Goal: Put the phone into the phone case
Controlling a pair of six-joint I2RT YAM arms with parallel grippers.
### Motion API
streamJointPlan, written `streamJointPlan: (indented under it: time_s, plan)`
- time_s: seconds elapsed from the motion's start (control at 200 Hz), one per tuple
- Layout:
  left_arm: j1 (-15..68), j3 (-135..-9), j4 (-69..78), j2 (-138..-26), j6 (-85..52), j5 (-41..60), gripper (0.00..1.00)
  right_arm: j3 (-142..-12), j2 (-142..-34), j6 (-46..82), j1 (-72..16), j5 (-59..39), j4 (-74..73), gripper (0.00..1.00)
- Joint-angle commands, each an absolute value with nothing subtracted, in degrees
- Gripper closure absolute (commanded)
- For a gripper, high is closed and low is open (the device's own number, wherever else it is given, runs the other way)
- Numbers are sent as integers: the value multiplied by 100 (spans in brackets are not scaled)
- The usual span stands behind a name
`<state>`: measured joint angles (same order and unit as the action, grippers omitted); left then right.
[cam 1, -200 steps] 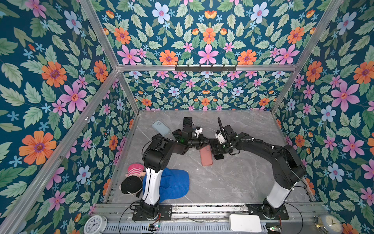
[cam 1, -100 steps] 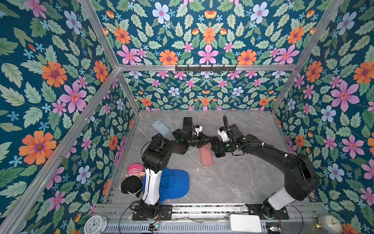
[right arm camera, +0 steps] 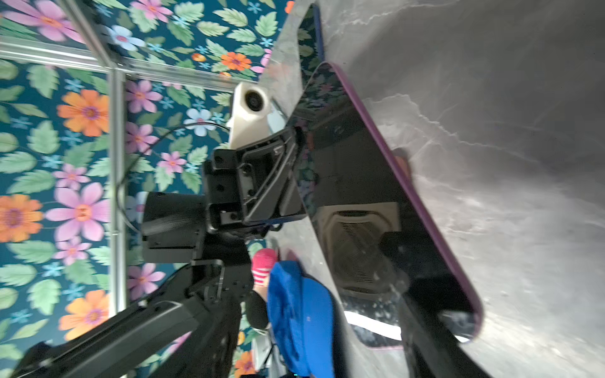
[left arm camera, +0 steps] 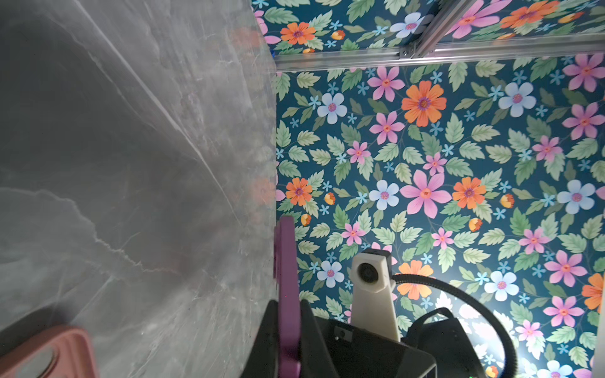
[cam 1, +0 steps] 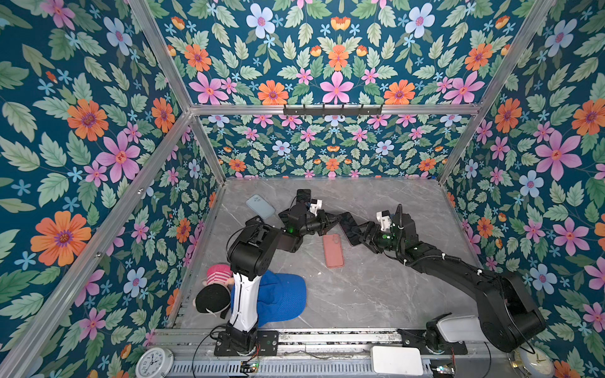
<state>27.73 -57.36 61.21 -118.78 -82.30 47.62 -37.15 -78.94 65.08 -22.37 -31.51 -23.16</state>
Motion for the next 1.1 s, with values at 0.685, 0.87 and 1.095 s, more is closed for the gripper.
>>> streamJointPlan:
  time_s: [0.685, 0.87, 1.095]
  plan:
    - [2584, -5643, 7241, -11646, -9088, 4272, 100, -2688, -7847, 7585, -2026, -3005, -5060, 43]
    - [2593, -5599, 7394, -11645, -9233, 4236, 100, -2663, -8342, 7812, -2022, -3080, -5760, 47]
    - [2593, -5535, 7654, -11698, -9430, 4228, 100, -2750, -8958, 8107, -2023, -3234, -6679, 61]
